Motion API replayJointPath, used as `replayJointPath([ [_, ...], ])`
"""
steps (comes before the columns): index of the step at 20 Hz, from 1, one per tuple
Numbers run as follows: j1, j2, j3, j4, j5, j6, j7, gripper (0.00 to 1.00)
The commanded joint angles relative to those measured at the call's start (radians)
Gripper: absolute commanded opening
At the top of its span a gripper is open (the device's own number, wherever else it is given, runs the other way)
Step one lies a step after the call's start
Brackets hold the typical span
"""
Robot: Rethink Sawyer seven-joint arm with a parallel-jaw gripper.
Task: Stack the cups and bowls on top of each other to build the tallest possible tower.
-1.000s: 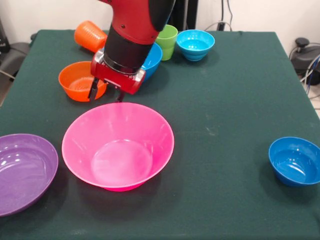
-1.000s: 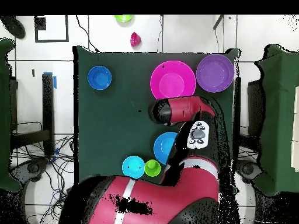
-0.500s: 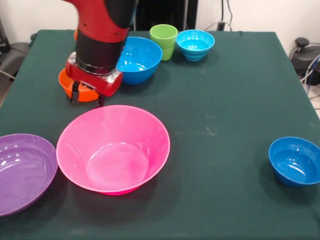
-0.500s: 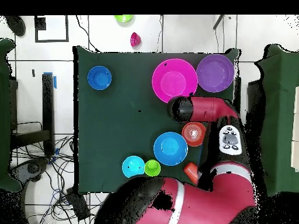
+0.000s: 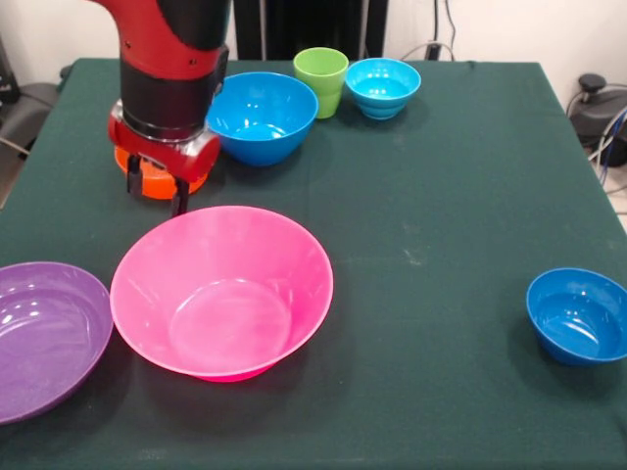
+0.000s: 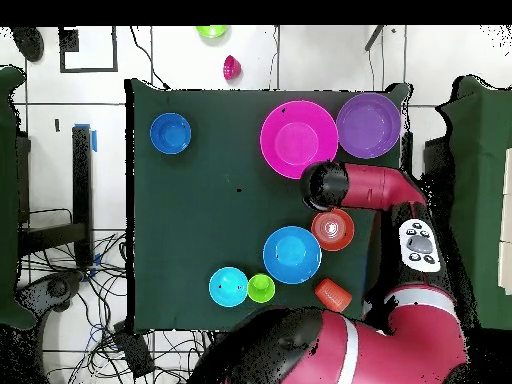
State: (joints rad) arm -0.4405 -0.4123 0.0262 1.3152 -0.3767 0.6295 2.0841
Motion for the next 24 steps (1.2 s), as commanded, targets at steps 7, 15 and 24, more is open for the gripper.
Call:
replayJointPath([
  [7, -0.004, -0.226, 0.183, 0.022, 0.039, 0.434, -0.307, 1.0],
  [15, -0.015, -0.167, 0.222, -0.019, 0.011, 0.383, -0.242, 1.0],
  [24, 0.044, 0.008, 0.239, -0.25, -0.035, 0.405, -0.2, 1.0],
])
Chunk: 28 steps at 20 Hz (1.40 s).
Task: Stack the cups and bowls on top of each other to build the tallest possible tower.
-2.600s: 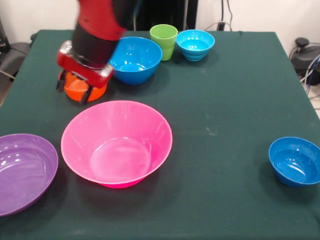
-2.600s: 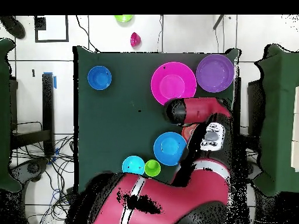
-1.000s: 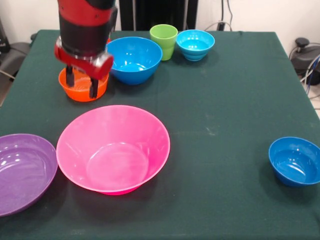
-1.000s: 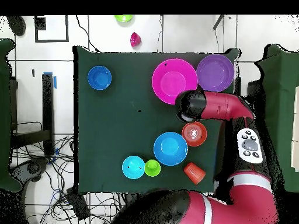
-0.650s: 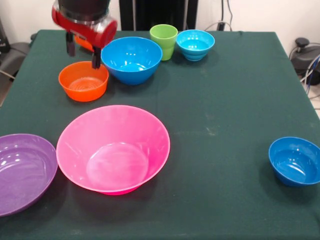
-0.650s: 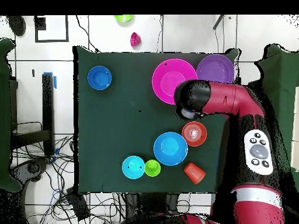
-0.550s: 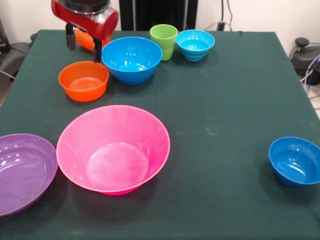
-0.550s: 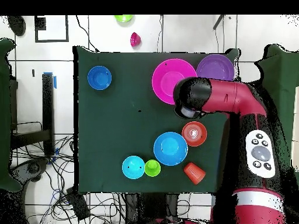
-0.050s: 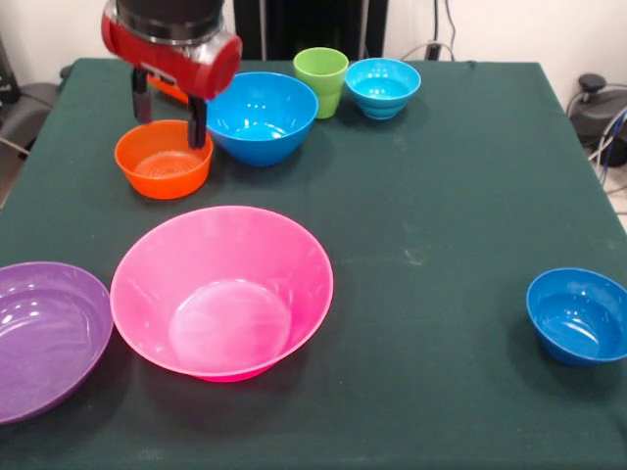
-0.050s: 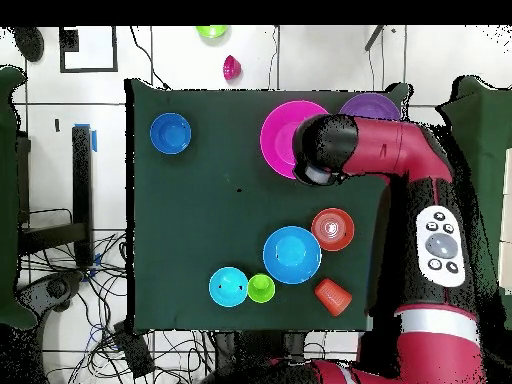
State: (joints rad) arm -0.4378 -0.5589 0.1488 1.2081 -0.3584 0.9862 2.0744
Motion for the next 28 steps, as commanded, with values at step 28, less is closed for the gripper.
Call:
replayJointPath([
  [28, -0.052, 0.309, 0.21, -0.168, -0.213, -0.393, -0.328, 1.0],
])
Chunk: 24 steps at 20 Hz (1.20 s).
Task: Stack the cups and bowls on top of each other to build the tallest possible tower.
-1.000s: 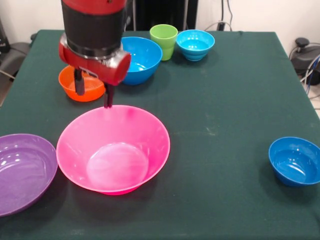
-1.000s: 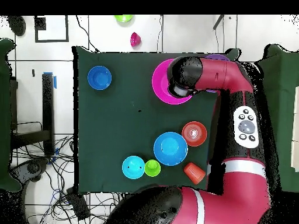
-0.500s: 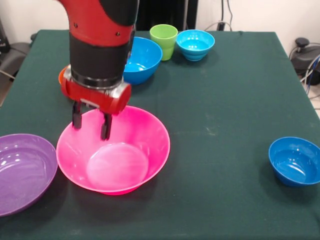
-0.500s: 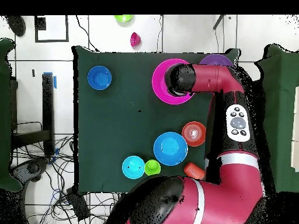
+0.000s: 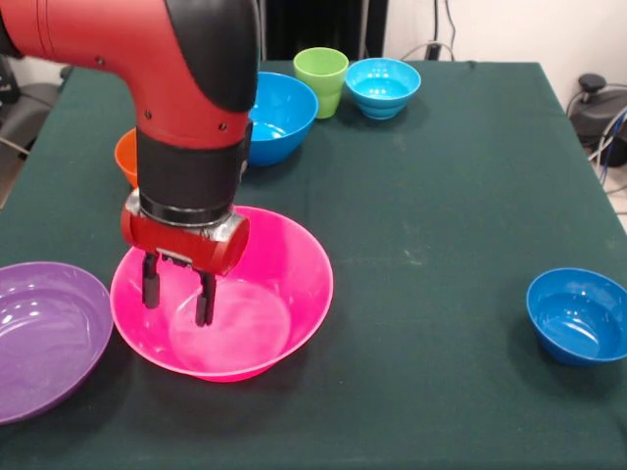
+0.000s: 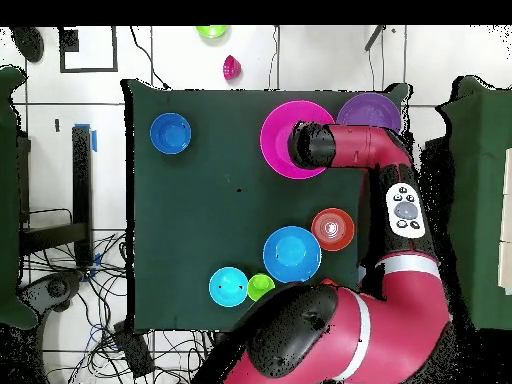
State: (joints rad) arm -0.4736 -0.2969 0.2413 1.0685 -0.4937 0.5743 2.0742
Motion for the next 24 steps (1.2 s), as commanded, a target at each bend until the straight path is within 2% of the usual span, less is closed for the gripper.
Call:
replayJointPath([
  [1, -0.017, 0.048, 0.12, -0.03, -0.078, 0.023, -0.327, 1.0],
  [13, -0.016, 0.046, 0.122, -0.048, -0.068, 0.117, -0.328, 1.0],
  [19, 0.002, -0.031, 0.091, 0.011, -0.05, 0.169, -0.29, 1.0],
  [24, 0.006, -0.045, 0.091, 0.017, -0.045, 0.195, -0.282, 1.0],
])
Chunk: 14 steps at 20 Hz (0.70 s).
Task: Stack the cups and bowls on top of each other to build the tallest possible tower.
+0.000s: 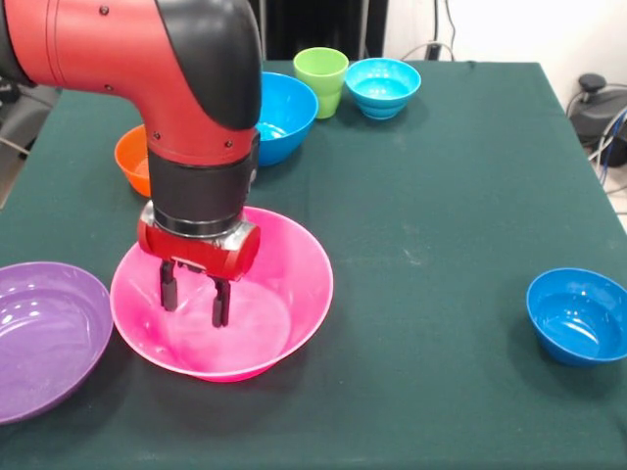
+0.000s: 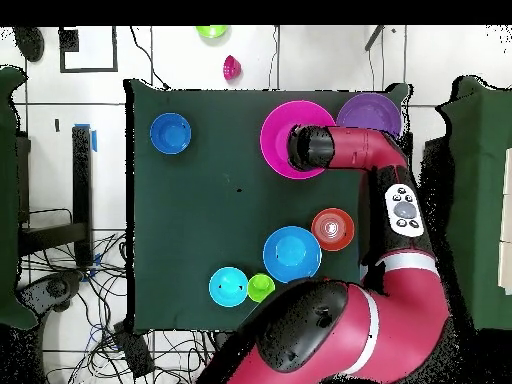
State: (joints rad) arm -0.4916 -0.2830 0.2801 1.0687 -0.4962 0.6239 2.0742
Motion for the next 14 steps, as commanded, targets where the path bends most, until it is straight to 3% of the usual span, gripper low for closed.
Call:
replayJointPath([
  [1, 0.016, -0.065, 0.059, 0.03, -0.038, 0.145, -0.285, 1.0],
  [6, -0.053, -0.082, 0.125, 0.088, 0.01, 0.168, -0.331, 1.0],
  [9, -0.128, -0.112, 0.196, 0.146, 0.02, 0.152, -0.427, 1.0],
  [14, -0.186, -0.144, 0.216, 0.143, -0.009, 0.291, -0.563, 1.0],
])
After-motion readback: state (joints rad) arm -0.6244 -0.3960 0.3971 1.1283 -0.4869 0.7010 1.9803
